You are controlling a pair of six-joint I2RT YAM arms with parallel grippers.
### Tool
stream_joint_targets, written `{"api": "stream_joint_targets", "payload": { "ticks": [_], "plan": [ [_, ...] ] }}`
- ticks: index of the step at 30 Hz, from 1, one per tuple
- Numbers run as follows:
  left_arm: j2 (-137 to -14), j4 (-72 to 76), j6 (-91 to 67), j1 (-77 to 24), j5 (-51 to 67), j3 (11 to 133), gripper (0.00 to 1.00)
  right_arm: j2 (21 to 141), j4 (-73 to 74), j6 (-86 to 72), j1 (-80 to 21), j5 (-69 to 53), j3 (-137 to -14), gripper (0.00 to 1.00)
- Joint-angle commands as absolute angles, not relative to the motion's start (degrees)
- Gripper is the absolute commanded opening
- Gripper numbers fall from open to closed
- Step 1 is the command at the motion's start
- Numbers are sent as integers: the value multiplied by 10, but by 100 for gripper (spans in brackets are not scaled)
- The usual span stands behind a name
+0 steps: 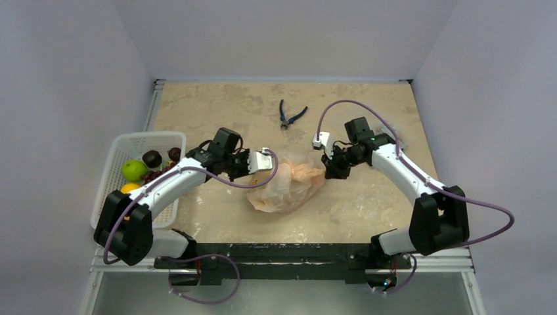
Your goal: Place the fake fruits into the plastic bag and tie a complex knot
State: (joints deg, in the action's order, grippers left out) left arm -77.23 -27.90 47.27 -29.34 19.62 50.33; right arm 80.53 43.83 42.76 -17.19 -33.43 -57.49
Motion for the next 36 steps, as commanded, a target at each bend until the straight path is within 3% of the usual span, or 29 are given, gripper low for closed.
{"api": "stream_joint_targets", "payload": {
  "ticks": [1,7,15,25,36],
  "plan": [
    [-739,-269,466,-295,207,503,0,786,425,426,-172,-312,-593,0],
    [-704,-271,440,-263,205,485,0,737,402,400,-157,-264,-562,0],
    [-679,-274,441,-224,214,461,0,734,422,430,-61,-264,-545,0],
    [-674,-260,417,-224,226,458,0,720,422,423,-57,-270,-542,0],
    [-666,-248,304,-229,242,599,0,726,411,344,-53,-304,-669,0]
  ]
}}
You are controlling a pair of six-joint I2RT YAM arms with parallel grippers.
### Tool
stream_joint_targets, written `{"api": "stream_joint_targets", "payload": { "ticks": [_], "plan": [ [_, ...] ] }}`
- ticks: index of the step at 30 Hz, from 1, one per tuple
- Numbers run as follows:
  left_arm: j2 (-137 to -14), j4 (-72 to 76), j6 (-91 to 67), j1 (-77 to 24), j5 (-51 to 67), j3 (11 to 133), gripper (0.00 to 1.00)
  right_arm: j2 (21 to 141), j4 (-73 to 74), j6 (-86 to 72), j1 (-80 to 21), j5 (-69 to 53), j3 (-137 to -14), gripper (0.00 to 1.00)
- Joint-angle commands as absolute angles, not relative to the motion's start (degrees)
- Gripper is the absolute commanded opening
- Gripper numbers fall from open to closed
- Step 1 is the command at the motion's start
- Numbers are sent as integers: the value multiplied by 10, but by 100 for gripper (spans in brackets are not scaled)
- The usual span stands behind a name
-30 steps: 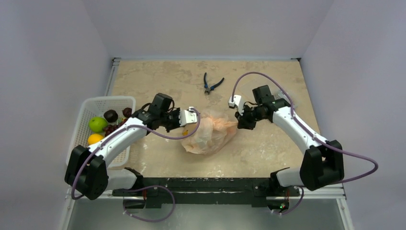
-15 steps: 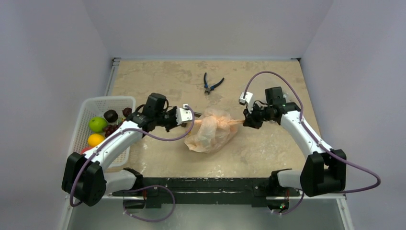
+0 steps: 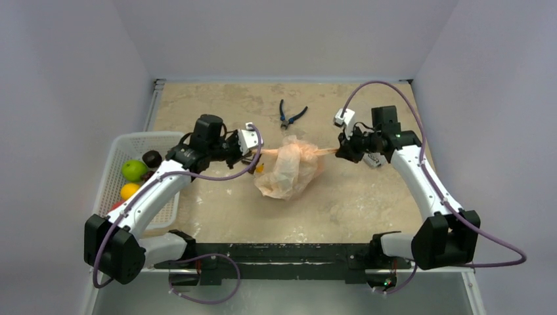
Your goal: Place the fake fruits into the plastic bag and tie a complex knot
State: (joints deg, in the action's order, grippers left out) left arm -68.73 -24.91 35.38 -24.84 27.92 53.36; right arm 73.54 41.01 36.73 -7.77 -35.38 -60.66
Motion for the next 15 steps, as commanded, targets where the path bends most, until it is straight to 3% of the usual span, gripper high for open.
{"api": "stream_joint_targets", "payload": {
  "ticks": [1,15],
  "plan": [
    [-670,-246,298,-229,241,612,0,728,412,344,-51,-305,-679,0],
    [-759,-226,378,-232,212,524,0,769,339,409,-18,-254,-519,0]
  ]
}}
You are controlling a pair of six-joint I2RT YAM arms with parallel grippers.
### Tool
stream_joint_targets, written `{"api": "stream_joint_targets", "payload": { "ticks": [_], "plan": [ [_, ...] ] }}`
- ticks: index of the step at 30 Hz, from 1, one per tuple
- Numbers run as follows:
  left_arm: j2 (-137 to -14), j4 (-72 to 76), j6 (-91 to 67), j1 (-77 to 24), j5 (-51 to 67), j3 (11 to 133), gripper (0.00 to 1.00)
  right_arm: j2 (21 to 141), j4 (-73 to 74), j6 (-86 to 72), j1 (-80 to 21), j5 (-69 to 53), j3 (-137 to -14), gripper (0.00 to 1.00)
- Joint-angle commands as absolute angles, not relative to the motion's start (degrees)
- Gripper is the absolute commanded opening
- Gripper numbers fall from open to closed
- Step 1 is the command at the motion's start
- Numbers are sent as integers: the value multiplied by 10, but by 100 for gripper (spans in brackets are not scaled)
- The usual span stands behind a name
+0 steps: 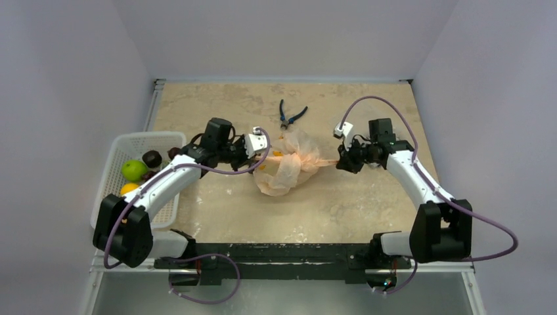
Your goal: Place the fake fruits into the plastic bag and tie a complex knot
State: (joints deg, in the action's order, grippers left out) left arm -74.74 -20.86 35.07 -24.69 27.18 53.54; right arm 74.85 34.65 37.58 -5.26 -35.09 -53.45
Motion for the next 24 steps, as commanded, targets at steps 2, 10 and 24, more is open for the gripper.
{"api": "stream_joint_targets", "payload": {
  "ticks": [2,10,24],
  "plan": [
    [-766,-248,365,-239,215,537,21,779,364,405,-18,-277,-534,12],
    [-705,-314,303,-243,282,583,93,730,445,386,-18,-369,-620,71],
    [-720,-599,115,-121,308,861,100,652,320,68,-7,-359,-716,99]
  ]
}}
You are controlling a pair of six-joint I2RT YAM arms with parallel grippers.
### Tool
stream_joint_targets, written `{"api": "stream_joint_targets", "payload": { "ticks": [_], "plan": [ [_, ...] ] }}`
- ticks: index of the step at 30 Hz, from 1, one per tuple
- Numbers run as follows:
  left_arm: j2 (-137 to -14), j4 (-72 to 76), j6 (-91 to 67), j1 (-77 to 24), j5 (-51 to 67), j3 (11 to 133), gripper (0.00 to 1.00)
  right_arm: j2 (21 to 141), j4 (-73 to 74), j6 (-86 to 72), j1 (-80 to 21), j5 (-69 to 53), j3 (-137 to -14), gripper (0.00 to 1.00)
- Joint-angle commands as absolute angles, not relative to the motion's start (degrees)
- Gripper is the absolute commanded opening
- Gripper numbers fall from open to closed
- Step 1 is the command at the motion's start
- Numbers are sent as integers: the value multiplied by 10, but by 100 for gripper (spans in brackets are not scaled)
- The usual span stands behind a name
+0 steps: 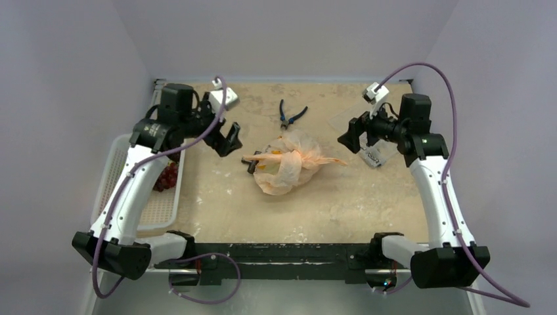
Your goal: Place the fake fruits into the plastic bag and tie a complex knot
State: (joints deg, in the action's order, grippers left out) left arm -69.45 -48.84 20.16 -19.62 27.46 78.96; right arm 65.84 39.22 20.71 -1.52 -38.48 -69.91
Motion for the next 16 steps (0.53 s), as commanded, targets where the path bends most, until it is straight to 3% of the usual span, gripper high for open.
{"api": "stream_joint_targets", "payload": {
  "ticks": [1,6,16],
  "plan": [
    [-723,-605,98,-99,305,873,100,650,309,49,-3,-348,-710,99],
    [-696,-599,58,-35,253,842,100,618,244,-52,23,-284,-627,99],
    [-623,-550,31,-25,198,708,100,562,231,-50,37,-256,-532,99]
  ]
}}
